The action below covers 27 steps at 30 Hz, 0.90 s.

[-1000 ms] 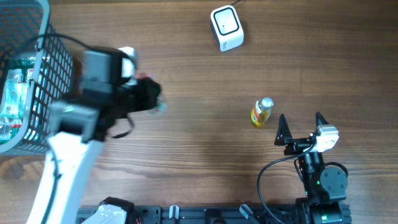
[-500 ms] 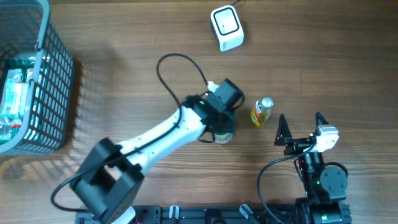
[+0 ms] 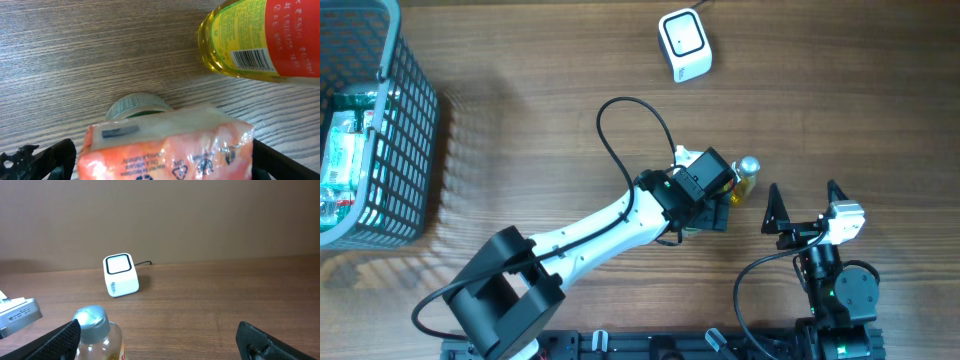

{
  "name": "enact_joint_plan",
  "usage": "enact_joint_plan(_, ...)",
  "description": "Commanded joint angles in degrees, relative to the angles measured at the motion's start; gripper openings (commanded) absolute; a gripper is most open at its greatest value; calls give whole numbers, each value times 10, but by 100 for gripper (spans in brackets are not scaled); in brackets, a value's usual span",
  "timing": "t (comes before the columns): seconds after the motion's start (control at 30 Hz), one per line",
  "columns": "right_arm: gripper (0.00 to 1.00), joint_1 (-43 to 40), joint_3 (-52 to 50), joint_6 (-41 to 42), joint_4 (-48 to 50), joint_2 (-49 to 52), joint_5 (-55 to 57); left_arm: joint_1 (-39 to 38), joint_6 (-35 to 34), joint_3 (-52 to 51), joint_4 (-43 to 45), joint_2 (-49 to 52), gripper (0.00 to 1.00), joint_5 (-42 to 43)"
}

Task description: Scan the item barcode

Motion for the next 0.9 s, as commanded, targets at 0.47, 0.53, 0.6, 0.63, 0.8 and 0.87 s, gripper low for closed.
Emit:
enact_joint_plan(0.47,100,-3,0,-6,1,-2,8,-23,-3,-3,-30,-60,100,-5)
enact_joint_plan(0.53,100,-3,0,-6,2,-2,8,-24,-3,-3,-28,-51,100,-5)
enact_joint_plan(0.6,100,-3,0,-5,2,-2,8,-24,-3,-3,-28,-47,100,-9)
enact_joint_plan(0.63,100,-3,0,-5,2,-2,8,-24,-3,-2,-31,-47,98,-19)
enact_joint_plan(0.8,100,-3,0,-5,2,-2,8,-24,-3,-2,-26,-48,50,-28)
enact_joint_plan(0.87,100,-3,0,-5,2,-2,8,-24,-3,-2,-28,-49,41,-28)
